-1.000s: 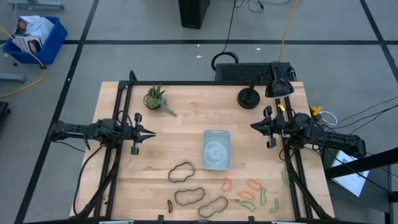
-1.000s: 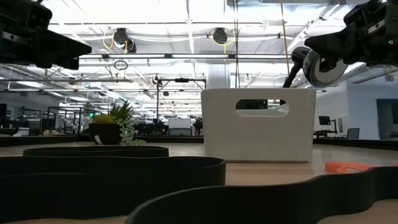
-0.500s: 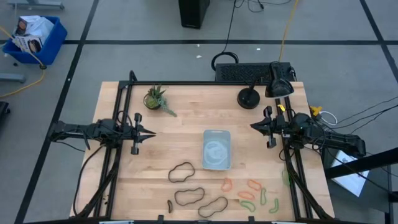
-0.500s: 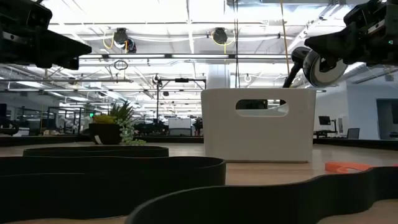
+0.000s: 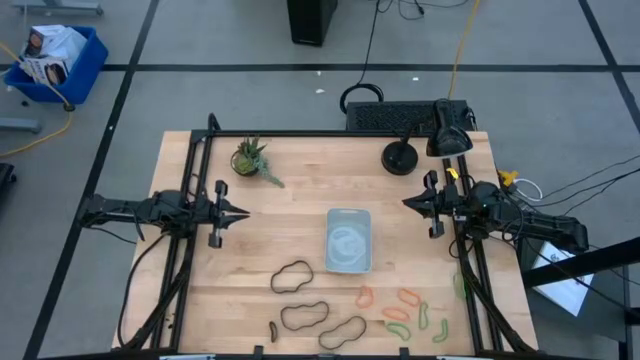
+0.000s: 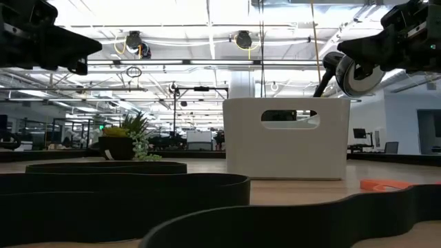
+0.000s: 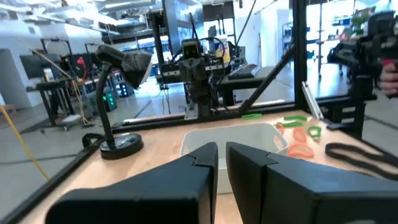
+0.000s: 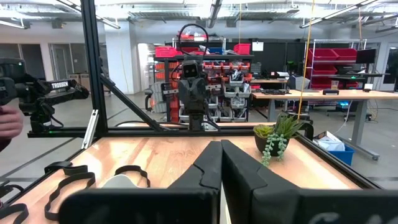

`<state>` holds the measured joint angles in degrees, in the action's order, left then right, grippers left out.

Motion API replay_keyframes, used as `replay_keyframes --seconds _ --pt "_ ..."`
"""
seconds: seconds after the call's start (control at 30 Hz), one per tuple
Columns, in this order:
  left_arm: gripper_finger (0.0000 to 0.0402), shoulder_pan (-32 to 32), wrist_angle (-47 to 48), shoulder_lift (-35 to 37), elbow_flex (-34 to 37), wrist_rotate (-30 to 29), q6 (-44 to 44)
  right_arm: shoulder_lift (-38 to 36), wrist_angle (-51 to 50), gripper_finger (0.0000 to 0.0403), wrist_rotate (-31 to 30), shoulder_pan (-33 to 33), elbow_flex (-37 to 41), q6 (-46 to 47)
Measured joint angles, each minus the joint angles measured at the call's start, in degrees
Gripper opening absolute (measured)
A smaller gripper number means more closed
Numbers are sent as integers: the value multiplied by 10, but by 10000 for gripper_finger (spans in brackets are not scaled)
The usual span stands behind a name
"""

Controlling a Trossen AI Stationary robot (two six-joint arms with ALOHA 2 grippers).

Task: Pick and place rubber bands into bin
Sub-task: Put the orange rubber band into the white bin

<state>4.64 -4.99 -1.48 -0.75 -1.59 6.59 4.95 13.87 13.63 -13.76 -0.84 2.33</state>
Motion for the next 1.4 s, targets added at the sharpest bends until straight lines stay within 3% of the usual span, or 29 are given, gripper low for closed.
replay_keyframes --seconds 0.2,0.53,0.7,0.9,1.03,1.27,1.4 --pt "42 0 -12 0 0 -15 -41 0 0 0 0 0 0 0" --pt "42 0 9 0 0 -10 -4 0 48 0 -7 0 0 -44" --pt "42 0 6 0 0 -10 12 9 58 0 -62 4 -27 -49" --pt "37 0 5 0 0 -10 50 52 28 0 -75 27 -75 -79" --pt "7 0 5 0 0 5 56 86 17 0 -79 40 -92 -80" --pt "4 0 5 0 0 12 54 141 10 0 -79 79 -120 -89" --pt "11 0 4 0 0 10 44 190 -89 0 -117 134 -188 -90"
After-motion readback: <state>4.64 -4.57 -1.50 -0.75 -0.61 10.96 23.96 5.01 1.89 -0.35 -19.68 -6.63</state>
